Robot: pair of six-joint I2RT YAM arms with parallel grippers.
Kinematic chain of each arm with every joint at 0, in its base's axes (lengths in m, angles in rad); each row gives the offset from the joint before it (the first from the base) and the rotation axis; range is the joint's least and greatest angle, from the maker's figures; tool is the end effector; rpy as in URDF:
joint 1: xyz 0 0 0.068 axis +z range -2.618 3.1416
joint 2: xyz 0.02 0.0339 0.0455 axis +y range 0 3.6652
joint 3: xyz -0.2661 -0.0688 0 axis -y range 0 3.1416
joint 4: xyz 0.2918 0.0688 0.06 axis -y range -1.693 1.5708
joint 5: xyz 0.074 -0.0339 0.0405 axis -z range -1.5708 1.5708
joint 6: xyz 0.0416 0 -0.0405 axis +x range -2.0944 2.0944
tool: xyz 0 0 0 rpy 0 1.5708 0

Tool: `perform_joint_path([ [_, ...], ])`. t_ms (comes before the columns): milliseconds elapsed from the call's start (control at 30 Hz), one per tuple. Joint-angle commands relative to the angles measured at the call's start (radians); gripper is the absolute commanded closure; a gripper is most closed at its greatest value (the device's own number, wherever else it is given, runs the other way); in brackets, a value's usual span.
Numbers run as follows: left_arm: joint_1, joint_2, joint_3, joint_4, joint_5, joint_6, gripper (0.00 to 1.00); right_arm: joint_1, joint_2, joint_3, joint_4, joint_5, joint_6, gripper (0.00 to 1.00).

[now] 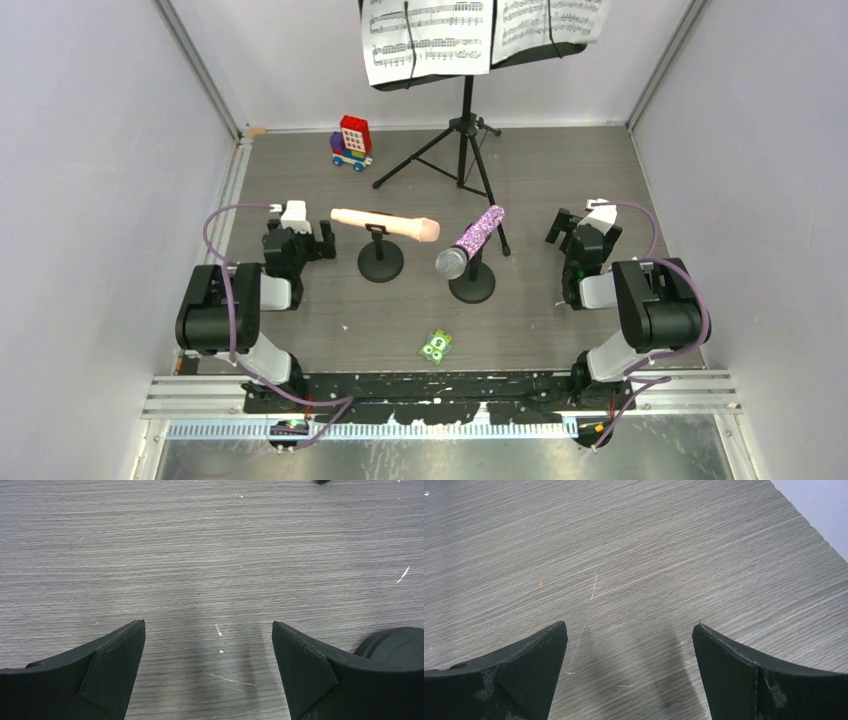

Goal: Pack up the instrument practice props

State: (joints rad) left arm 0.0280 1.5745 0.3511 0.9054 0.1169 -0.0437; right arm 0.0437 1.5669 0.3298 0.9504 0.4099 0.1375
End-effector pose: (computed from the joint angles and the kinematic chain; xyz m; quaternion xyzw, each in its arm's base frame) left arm 0.2863 0.0032 0.0896 0.0052 0.8095 -0.0519 0.5848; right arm 0.2793 -0.0044 0.0918 0.1585 0.7775 -0.1093 0.5986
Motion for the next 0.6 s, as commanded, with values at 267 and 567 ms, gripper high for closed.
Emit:
perform_joint_path([
  [267,-0.002,-0.024,0.021,0.023,0.007,0.013,0.0,0.002,-0.004,0.003,0.056,0.021,0.007,0.0],
  [567,-0.002,-0.024,0.022,0.021,0.002,0.014,0.0,0.002,-0.003,0.007,0.052,0.023,0.01,0.0],
])
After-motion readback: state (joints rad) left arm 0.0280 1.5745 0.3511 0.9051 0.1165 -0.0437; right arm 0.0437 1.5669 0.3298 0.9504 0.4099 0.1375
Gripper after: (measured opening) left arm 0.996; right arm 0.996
